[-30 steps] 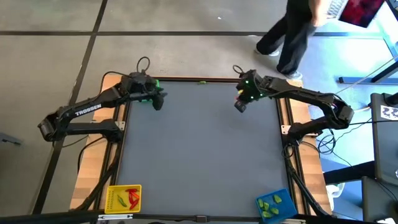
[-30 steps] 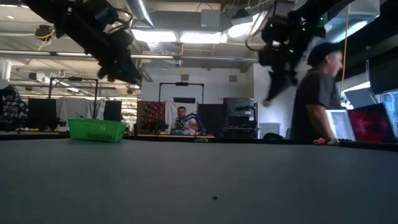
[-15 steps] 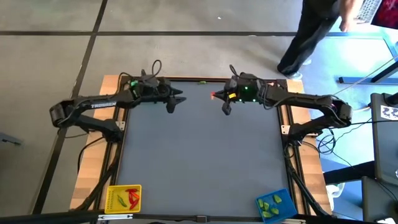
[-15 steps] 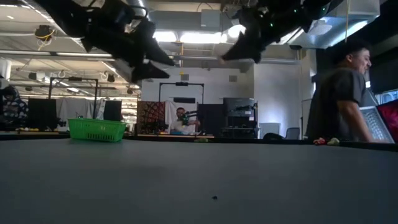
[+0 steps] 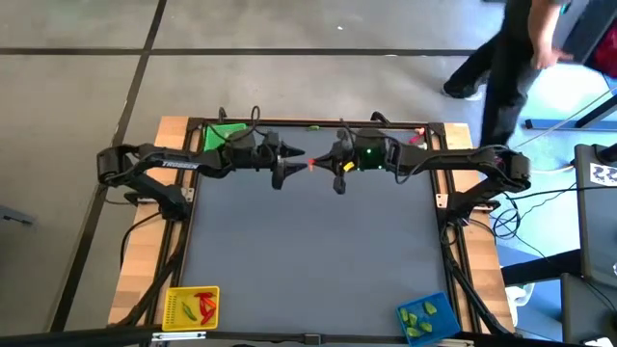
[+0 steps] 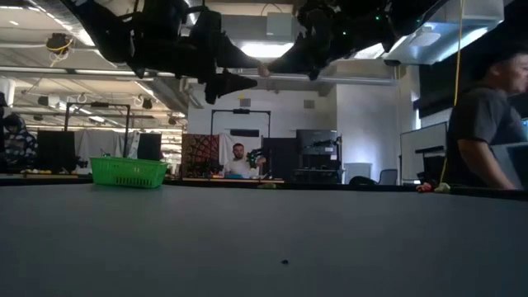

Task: Sort produce into baskets
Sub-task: Put the red mushroom into the green bin

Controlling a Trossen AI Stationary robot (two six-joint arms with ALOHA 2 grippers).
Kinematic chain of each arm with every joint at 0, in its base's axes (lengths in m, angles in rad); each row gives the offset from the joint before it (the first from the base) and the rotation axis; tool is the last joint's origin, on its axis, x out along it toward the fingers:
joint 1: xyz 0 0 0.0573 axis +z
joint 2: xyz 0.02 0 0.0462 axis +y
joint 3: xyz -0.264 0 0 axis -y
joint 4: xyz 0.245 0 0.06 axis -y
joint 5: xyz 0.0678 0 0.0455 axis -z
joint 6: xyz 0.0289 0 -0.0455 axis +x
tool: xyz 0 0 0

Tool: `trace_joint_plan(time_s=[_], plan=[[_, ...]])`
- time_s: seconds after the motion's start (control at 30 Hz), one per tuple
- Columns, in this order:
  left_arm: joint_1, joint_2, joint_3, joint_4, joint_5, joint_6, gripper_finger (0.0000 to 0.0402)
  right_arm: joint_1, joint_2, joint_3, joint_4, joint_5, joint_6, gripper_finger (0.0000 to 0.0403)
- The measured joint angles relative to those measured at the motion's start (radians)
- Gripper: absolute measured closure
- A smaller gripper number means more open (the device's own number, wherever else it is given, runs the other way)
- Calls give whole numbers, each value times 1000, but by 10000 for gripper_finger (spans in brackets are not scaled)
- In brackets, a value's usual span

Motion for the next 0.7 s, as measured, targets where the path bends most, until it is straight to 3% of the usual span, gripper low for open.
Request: trace_joint_plan(time_s=[0.3,0.7], plan=[[-45,12,0,5,1,175,168,34,49,0,62,-14,-14,397],[-48,10,0,1,1,328,331,41,51,-1,74,6,7,397]])
